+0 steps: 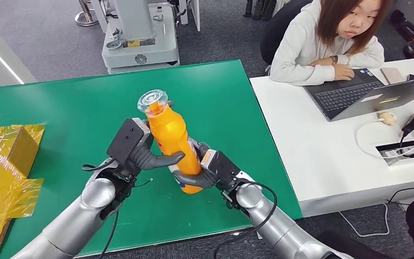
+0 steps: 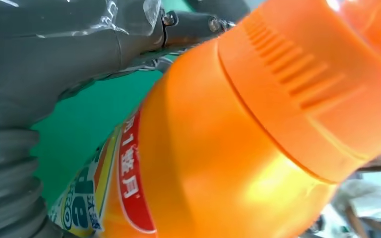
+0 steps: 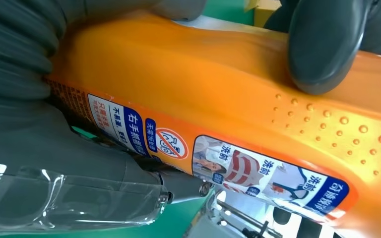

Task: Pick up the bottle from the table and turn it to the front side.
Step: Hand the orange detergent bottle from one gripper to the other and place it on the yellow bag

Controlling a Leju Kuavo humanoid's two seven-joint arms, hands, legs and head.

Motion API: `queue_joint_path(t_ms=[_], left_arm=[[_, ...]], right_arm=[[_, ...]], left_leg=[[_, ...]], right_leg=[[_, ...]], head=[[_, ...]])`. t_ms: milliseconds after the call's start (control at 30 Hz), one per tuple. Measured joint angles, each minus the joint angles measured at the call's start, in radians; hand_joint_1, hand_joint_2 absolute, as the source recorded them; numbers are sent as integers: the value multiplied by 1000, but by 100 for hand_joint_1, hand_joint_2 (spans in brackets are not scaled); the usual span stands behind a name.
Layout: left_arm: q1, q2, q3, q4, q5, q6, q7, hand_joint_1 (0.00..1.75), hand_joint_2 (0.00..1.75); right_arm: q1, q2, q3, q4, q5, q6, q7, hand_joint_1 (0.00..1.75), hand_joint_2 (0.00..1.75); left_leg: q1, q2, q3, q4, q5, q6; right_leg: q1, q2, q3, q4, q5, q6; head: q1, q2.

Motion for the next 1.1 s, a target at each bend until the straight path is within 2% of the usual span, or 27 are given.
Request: queue_joint_path(t_ms=[100, 133, 333, 533, 633, 667, 767, 867, 1067, 1100], left_arm=[[0, 6, 0, 17, 2, -16, 9, 149, 175], [-1, 7, 0, 22, 4, -25, 14, 175, 175], [-9, 7, 0, 57, 128, -151, 85, 175, 175], [-41, 12, 5, 113, 394, -337, 232, 175, 175], [-51, 17, 6, 136, 495, -388, 293, 175, 175], [-52, 19, 7, 141, 516, -397, 305, 169, 175], [-53, 20, 7, 152, 545, -408, 319, 167, 175], [-52, 21, 4, 157, 582, -392, 318, 175, 175], [-39, 12, -23, 118, 588, -243, 244, 175, 175], [-34, 10, -26, 106, 587, -222, 239, 175, 175]], right_arm=[[1, -6, 0, 12, 5, 0, 3, 175, 175], [0, -7, 0, 17, 5, 0, 3, 175, 175], [-9, -14, 11, 52, 9, -4, -6, 175, 175], [-10, -14, 44, 84, 24, -44, -6, 175, 175], [-4, -16, 55, 86, 32, -67, -5, 175, 175], [-1, -16, 57, 86, 34, -70, -5, 175, 175], [3, -16, 59, 86, 39, -73, -4, 175, 175], [7, -16, 60, 83, 44, -88, 0, 175, 175], [32, -22, 56, 44, 76, -134, 25, 175, 175], [39, -23, 54, 36, 81, -138, 29, 164, 175]], left_leg=[[0, 0, 0, 0, 0, 0], [0, 0, 0, 0, 0, 0], [0, 0, 0, 0, 0, 0], [0, 0, 0, 0, 0, 0], [0, 0, 0, 0, 0, 0], [0, 0, 0, 0, 0, 0], [0, 0, 0, 0, 0, 0], [0, 0, 0, 0, 0, 0], [0, 0, 0, 0, 0, 0], [0, 0, 0, 0, 0, 0]], right_leg=[[0, 0, 0, 0, 0, 0], [0, 0, 0, 0, 0, 0], [0, 0, 0, 0, 0, 0], [0, 0, 0, 0, 0, 0], [0, 0, 0, 0, 0, 0], [0, 0, 0, 0, 0, 0], [0, 0, 0, 0, 0, 0], [0, 0, -1, 0, 0, 0], [0, 0, -1, 0, 0, 0], [0, 0, -1, 0, 0, 0]], head=[[0, 0], [0, 0], [0, 0], [0, 0], [0, 0], [0, 0], [0, 0], [0, 0], [0, 0], [0, 0]])
